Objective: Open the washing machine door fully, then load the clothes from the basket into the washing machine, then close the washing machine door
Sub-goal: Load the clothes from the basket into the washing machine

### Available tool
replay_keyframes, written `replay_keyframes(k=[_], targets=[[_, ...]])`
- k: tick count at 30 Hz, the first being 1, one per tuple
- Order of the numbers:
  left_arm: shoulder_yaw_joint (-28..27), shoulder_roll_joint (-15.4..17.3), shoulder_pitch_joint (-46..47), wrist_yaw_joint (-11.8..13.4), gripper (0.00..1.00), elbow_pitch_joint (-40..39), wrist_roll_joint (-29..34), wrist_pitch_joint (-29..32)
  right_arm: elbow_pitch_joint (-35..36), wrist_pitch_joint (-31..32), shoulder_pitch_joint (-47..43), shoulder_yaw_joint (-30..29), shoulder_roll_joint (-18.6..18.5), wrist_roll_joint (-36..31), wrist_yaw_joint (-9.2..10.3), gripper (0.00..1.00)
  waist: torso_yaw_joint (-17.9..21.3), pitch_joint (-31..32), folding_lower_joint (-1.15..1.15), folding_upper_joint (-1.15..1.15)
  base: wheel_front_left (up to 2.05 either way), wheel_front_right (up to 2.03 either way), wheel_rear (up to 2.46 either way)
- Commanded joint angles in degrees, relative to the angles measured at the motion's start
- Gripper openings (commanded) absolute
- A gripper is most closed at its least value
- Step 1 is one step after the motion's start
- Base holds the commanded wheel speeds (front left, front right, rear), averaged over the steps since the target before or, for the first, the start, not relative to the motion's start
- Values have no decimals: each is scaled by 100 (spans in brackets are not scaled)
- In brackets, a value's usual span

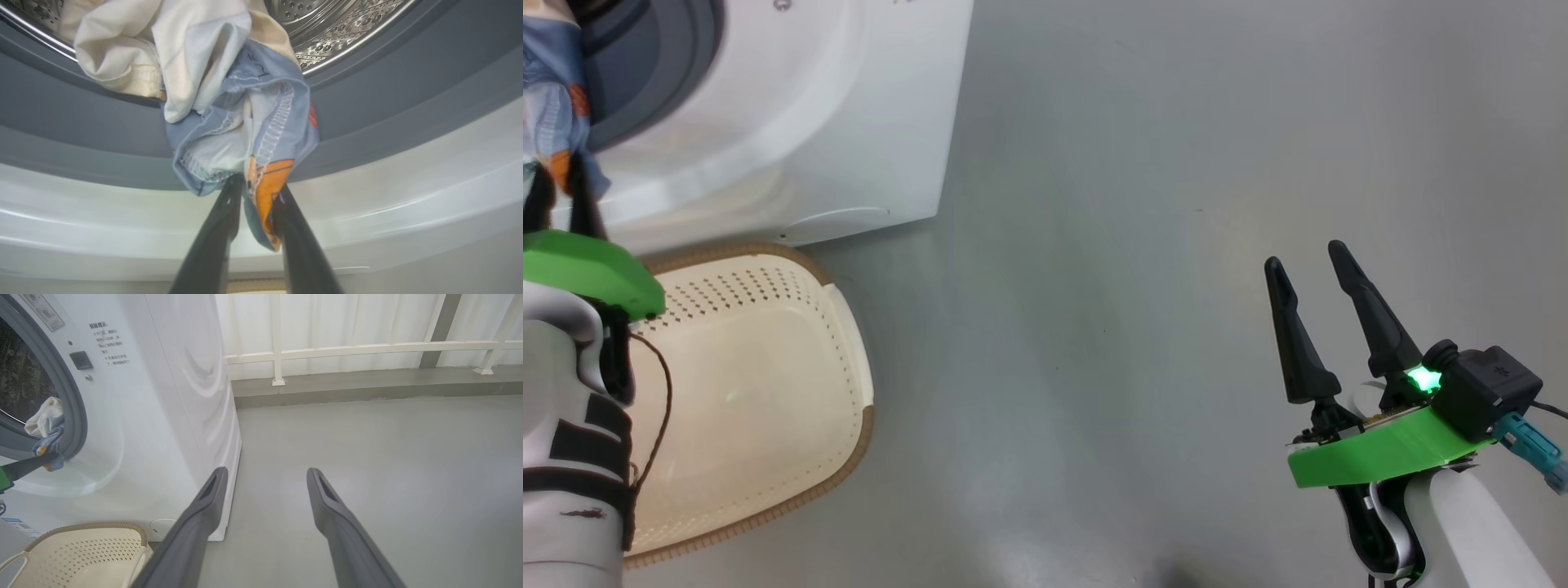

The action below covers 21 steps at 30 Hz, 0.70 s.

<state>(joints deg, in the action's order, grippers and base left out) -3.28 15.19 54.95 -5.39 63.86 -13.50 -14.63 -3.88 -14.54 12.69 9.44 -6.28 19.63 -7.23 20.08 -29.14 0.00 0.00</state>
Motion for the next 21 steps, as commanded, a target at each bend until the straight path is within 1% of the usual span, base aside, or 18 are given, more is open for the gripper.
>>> replay_keyframes(k=[1, 6, 15, 21], targets=[[-106, 235, 60, 37, 0, -87, 64, -37, 147, -46, 57, 124, -49, -4, -25, 100, -4, 3, 0, 0, 0, 0, 0], [-147, 197, 15, 42, 0, -195, 78, -37, 154, -46, 36, 73, -48, -18, -25, 100, -65, 2, 0, 0, 0, 0, 0], [-220, 89, -190, 43, 0, -970, 225, -37, 154, -46, 103, 31, -10, -28, -25, 100, -279, -6, 0, 0, 0, 0, 0], [-200, 106, -146, 11, 0, -1155, 338, -37, 156, -46, 139, 66, -6, -30, -25, 100, -361, 14, 0, 0, 0, 0, 0]])
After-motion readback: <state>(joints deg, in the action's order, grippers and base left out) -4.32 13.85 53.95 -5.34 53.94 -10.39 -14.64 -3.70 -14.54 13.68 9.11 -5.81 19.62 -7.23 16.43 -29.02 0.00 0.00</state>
